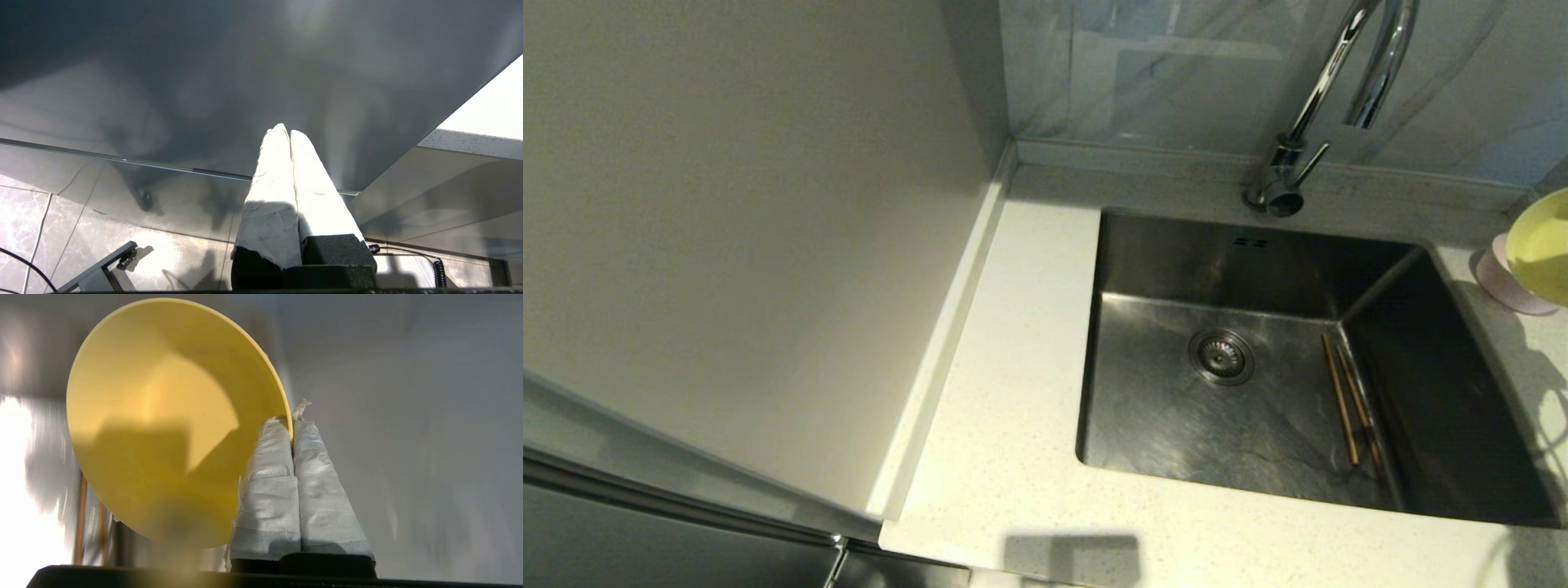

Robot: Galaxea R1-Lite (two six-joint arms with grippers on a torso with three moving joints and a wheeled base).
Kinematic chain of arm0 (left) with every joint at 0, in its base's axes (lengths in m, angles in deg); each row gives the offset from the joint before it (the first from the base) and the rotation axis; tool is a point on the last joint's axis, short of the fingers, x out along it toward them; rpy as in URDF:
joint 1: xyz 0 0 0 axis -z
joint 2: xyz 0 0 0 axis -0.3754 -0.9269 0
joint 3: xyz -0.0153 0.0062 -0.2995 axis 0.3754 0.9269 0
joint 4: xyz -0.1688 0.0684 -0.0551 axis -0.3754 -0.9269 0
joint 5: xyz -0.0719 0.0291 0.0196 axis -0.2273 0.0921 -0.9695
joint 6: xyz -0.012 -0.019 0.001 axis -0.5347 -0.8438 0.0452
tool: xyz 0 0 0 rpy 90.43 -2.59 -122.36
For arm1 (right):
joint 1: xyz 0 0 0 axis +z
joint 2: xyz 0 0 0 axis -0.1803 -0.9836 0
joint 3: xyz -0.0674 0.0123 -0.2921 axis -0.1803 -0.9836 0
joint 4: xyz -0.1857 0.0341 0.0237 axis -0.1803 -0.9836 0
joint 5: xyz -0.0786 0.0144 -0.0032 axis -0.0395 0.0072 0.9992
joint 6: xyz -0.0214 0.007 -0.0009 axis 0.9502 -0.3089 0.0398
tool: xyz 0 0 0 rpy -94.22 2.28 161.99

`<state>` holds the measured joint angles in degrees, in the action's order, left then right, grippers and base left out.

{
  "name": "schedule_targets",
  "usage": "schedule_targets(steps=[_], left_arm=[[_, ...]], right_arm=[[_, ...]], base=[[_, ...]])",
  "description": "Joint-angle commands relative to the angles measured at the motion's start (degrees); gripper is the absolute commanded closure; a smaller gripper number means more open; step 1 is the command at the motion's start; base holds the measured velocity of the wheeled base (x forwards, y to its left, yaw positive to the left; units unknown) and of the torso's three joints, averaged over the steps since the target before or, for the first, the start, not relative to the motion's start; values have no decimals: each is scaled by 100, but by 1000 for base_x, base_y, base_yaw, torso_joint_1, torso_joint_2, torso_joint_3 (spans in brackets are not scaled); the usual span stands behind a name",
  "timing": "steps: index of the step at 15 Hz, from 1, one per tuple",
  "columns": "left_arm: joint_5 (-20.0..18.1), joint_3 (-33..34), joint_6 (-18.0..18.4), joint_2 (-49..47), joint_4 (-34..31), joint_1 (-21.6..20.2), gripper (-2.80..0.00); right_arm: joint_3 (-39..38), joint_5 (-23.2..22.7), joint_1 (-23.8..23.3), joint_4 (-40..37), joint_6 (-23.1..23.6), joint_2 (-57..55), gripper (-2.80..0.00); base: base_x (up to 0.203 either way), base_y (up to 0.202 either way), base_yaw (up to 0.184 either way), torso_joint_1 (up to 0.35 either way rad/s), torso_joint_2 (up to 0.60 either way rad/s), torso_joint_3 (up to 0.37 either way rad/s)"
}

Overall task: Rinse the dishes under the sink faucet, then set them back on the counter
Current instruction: Put a bowl back to the table from the sink

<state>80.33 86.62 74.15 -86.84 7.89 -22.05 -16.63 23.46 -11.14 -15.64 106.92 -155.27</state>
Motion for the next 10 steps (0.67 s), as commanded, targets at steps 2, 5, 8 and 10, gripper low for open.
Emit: schedule_targets(steps=[2, 5, 8, 10], left_arm=[[1, 0, -4, 18, 4, 0, 0], [1, 0, -4, 18, 4, 0, 0], [1, 0, -4, 18, 4, 0, 0], [1, 0, -4, 18, 4, 0, 0]], right_arm=[[223, -17, -521, -2160, -276, 275, 0], [69, -28, -800, -2264, -299, -20, 0], [44, -29, -894, -2239, -355, -300, 0], [89, -21, -938, -2220, -438, -466, 0]], base=[[0, 0, 0, 0, 0, 0], [0, 0, 0, 0, 0, 0], [0, 0, 0, 0, 0, 0], [0, 0, 0, 0, 0, 0]])
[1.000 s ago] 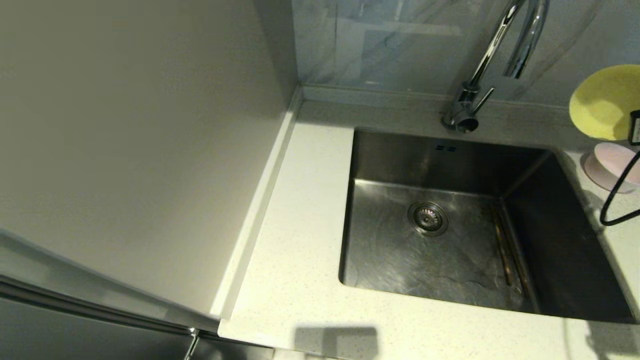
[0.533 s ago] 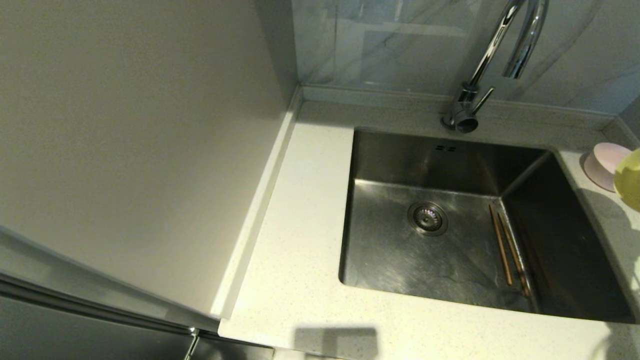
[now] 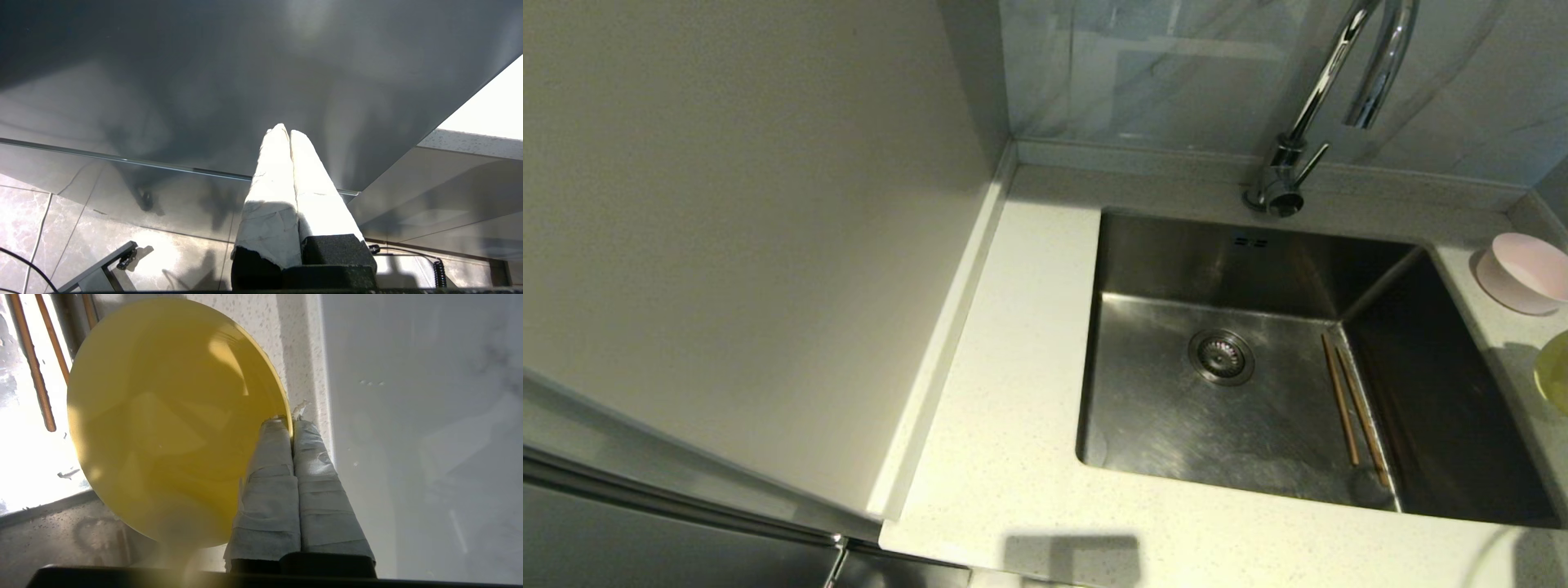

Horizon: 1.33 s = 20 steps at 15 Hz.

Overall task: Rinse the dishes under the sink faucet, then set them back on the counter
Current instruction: Put a bowl back to the table from the sink

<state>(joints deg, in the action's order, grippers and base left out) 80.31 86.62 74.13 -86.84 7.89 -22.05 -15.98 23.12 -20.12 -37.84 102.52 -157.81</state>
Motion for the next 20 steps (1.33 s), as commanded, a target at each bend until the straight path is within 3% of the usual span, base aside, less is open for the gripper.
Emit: schedule_targets(steps=[1, 8, 14, 15, 20], left_arm=[[3, 0, -2, 18, 4, 0, 0], [3, 0, -2, 18, 4, 0, 0], [3, 0, -2, 18, 4, 0, 0], [3, 0, -2, 18, 4, 0, 0], [3, 0, -2, 18, 4, 0, 0]], right_arm=[[32, 6, -105, 8, -3, -276, 0], [10, 5, -463, 396, 42, -731, 0], [-17, 5, -474, 405, 133, -794, 0], [8, 5, -474, 405, 119, -802, -280], [105, 5, -482, 545, 124, -794, -280]], base=[[0, 0, 0, 0, 0, 0], [0, 0, 0, 0, 0, 0], [0, 0, 0, 0, 0, 0], [0, 0, 0, 0, 0, 0], [0, 0, 0, 0, 0, 0]])
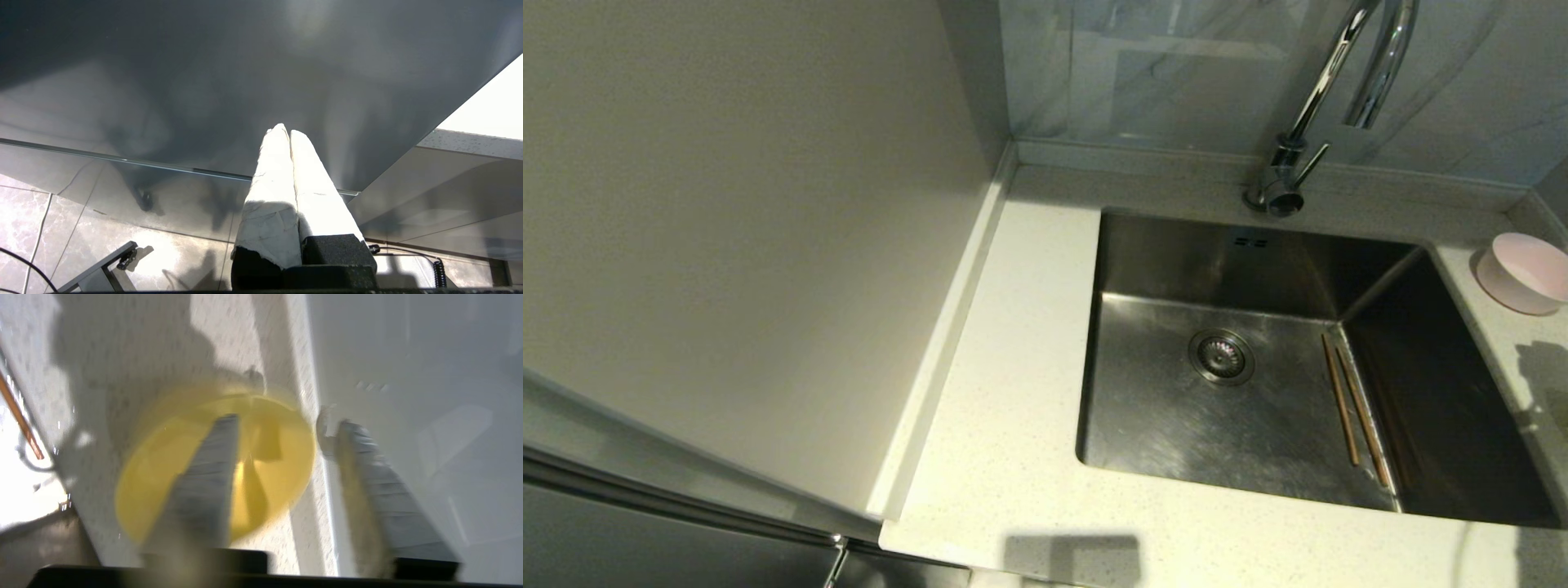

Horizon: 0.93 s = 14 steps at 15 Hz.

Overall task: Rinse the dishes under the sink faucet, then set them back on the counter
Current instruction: Put a bowl back to the table from the sink, then place the chopsticks on the bowl

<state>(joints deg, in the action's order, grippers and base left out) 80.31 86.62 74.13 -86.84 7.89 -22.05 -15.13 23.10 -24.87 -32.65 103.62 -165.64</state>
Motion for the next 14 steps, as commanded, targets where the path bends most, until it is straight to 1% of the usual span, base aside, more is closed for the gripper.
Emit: schedule_targets(steps=[1, 4, 5, 6, 8, 9, 10, 12, 14], left_arm=[[3, 0, -2, 18, 4, 0, 0], [3, 0, -2, 18, 4, 0, 0], [3, 0, -2, 18, 4, 0, 0], [3, 0, -2, 18, 4, 0, 0], [3, 0, -2, 18, 4, 0, 0], [3, 0, -2, 18, 4, 0, 0], [3, 0, -2, 18, 4, 0, 0], [3, 0, -2, 18, 4, 0, 0], [3, 0, -2, 18, 4, 0, 0]], right_arm=[[21, 7, 1, 100, 16, -1, -280], [63, -7, 23, 141, 46, 109, -280], [42, -81, 35, 141, 129, 159, -280], [-8, -231, 50, 142, 280, 225, -280], [-150, -839, 62, 190, 692, 376, -280], [-184, -1097, 159, 276, 906, 448, -280], [-236, -1283, 344, 404, 1074, 502, -280], [-255, -1343, 919, 719, 1285, 499, -280], [-242, -1329, 1712, 1062, 1395, 452, -280]], base=[[0, 0, 0, 0, 0, 0], [0, 0, 0, 0, 0, 0], [0, 0, 0, 0, 0, 0], [0, 0, 0, 0, 0, 0], [0, 0, 0, 0, 0, 0], [0, 0, 0, 0, 0, 0], [0, 0, 0, 0, 0, 0], [0, 0, 0, 0, 0, 0], [0, 0, 0, 0, 0, 0]])
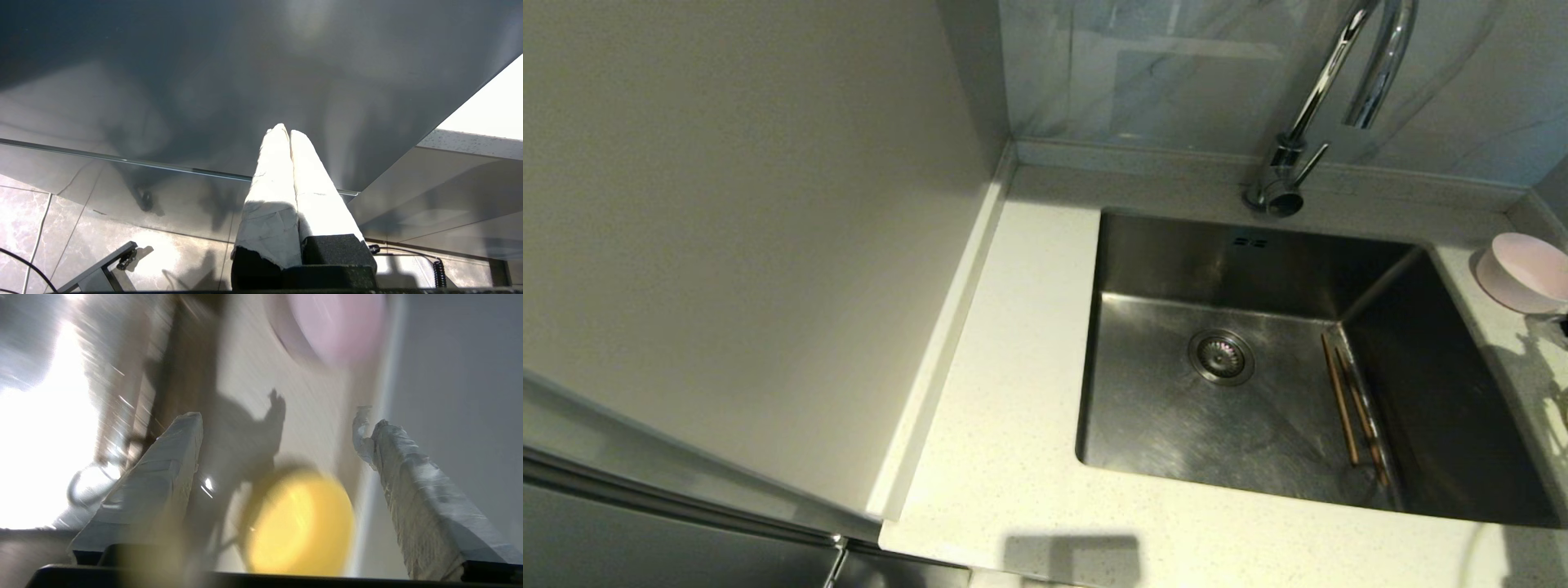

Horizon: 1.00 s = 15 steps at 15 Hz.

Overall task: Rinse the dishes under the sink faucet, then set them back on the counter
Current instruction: Place the chopsticks on the bowl

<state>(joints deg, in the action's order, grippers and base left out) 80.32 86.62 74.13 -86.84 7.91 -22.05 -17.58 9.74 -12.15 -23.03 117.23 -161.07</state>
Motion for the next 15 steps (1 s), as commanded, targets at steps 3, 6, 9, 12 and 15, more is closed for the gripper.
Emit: schedule_targets(steps=[3, 6, 9, 12, 15], left_arm=[[2, 0, -1, 18, 2, 0, 0], [2, 0, -1, 18, 2, 0, 0], [2, 0, -1, 18, 2, 0, 0], [2, 0, -1, 18, 2, 0, 0], [2, 0, -1, 18, 2, 0, 0]], right_arm=[[13, 488, 1544, 284, 291, -179, -280], [173, 680, 1823, 254, 604, -618, -280], [306, 689, 1832, 257, 585, -1069, -280], [348, 700, 1832, 284, 430, -1672, -280], [754, 836, 1832, 254, 322, -2280, -280]], base=[[0, 0, 0, 0, 0, 0], [0, 0, 0, 0, 0, 0], [0, 0, 0, 0, 0, 0], [0, 0, 0, 0, 0, 0], [0, 0, 0, 0, 0, 0]])
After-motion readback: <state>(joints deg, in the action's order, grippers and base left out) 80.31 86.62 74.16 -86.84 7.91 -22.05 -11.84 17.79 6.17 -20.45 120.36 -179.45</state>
